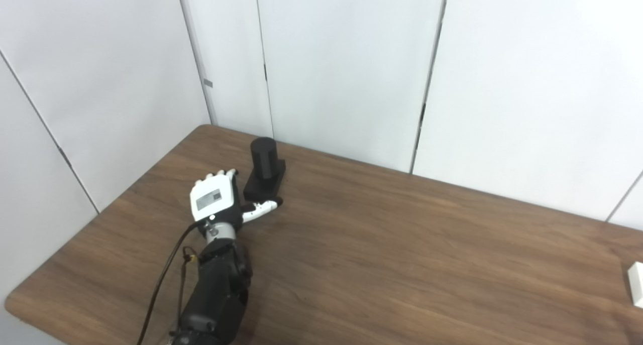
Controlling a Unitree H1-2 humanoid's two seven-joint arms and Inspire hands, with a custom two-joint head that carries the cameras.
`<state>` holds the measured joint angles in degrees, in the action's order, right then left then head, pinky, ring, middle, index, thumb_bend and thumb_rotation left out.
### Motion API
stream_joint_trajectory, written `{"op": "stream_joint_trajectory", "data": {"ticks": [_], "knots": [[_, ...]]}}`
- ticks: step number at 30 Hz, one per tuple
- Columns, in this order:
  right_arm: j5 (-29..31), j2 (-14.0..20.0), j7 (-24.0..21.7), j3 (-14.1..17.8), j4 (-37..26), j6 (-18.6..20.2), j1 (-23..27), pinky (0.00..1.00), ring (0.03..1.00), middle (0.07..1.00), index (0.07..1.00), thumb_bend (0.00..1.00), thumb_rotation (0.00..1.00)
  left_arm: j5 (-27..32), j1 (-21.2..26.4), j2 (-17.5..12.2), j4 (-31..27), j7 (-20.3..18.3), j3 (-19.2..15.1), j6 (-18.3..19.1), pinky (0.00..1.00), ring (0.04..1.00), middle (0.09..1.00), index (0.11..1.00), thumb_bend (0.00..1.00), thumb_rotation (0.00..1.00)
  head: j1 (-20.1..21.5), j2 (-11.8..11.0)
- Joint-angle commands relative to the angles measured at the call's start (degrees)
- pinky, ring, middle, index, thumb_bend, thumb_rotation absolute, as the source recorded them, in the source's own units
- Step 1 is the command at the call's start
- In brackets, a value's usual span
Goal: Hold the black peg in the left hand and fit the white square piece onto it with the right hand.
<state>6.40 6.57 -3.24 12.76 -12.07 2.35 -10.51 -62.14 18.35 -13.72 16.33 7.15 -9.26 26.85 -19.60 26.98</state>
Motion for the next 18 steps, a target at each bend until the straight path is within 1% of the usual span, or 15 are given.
{"op": "stream_joint_trajectory", "data": {"ticks": [1, 8, 11, 14, 18], "knots": [[0.0, 0.1, -0.5, -1.1, -1.3, 0.6, -3.6, 0.8, 0.885, 0.873, 0.861, 0.79, 1.0, -1.3, 3.0, -0.4, -0.1, 1.2, -0.1, 0.1, 0.94, 0.944, 0.918, 0.868, 1.0, 0.79, -0.1, 0.1], [0.6, -0.1, -0.4, -1.2, -1.8, 1.1, -3.7, 0.81, 0.894, 0.88, 0.87, 0.8, 1.0, -1.8, 4.8, 0.6, 2.1, 1.0, -0.6, 0.1, 0.93, 0.94, 0.914, 0.869, 1.0, 0.8, 0.0, 0.2], [0.3, 0.0, -0.5, -1.3, -1.8, 0.9, -3.7, 0.83, 0.904, 0.888, 0.877, 0.8, 1.0, -2.0, 5.5, 0.8, 3.4, 1.5, -0.7, 0.1, 0.92, 0.936, 0.909, 0.867, 1.0, 0.8, 0.0, 0.2], [0.1, 0.1, -0.4, -1.4, -1.6, 0.8, -3.7, 0.82, 0.903, 0.89, 0.876, 0.79, 1.0, -3.1, 6.4, 1.2, 5.2, 2.3, -1.1, 0.1, 0.92, 0.929, 0.905, 0.865, 1.0, 0.8, 0.0, 0.2], [0.5, 0.0, -0.4, -1.3, -1.7, 1.2, -3.6, 0.83, 0.907, 0.894, 0.874, 0.8, 1.0, -3.5, 7.6, 1.3, 8.1, 3.8, -1.6, 0.1, 0.92, 0.932, 0.906, 0.866, 0.98, 0.79, 0.0, 0.2]]}}
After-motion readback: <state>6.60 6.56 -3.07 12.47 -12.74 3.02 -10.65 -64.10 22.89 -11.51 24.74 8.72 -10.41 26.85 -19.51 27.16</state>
